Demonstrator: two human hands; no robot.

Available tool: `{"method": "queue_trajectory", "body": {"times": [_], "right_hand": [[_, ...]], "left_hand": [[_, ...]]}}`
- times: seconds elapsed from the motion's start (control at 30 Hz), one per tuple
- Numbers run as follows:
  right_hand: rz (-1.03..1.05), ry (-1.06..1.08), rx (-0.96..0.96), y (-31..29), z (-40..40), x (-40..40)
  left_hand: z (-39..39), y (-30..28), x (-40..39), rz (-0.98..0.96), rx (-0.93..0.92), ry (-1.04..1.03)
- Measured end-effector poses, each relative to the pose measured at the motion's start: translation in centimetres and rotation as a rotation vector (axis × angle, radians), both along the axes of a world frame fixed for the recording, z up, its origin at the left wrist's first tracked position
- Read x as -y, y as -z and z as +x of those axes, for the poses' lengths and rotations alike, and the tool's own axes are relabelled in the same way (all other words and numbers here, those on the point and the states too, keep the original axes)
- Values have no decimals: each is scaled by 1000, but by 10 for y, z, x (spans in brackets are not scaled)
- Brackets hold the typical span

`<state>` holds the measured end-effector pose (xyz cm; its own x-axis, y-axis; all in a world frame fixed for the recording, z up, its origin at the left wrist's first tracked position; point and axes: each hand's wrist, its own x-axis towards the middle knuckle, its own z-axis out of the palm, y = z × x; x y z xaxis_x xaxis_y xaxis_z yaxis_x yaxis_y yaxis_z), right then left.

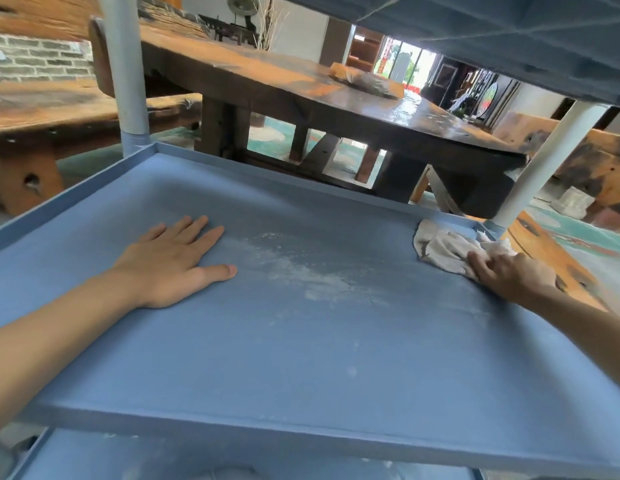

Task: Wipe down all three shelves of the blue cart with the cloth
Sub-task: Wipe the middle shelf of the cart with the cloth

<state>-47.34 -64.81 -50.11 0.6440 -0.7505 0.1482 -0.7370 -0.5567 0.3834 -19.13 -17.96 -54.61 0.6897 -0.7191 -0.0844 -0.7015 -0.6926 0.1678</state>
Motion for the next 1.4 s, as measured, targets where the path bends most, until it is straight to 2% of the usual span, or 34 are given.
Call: {"method": "queue_trajectory", "body": {"times": [0.1, 0.4, 0.77, 1.27, 1.33, 1.4], "right_hand": [[-38, 12, -42, 2, -10, -3], [9, 101, 319, 21, -49, -23], [138, 240, 532, 32, -98, -58], [69, 312, 503, 37, -136, -114], [-22, 229, 413, 27, -135, -113], [-108, -54, 271, 14, -135, -102]], "left_hand": [[0, 1, -1, 8, 5, 10], [-5, -2, -3, 24, -8, 38], [-18, -6, -13, 6, 23, 71], [-38, -16, -43, 3, -18, 135], [-39, -15, -44, -1, -3, 134], [-38, -13, -43, -8, 5, 131]]}}
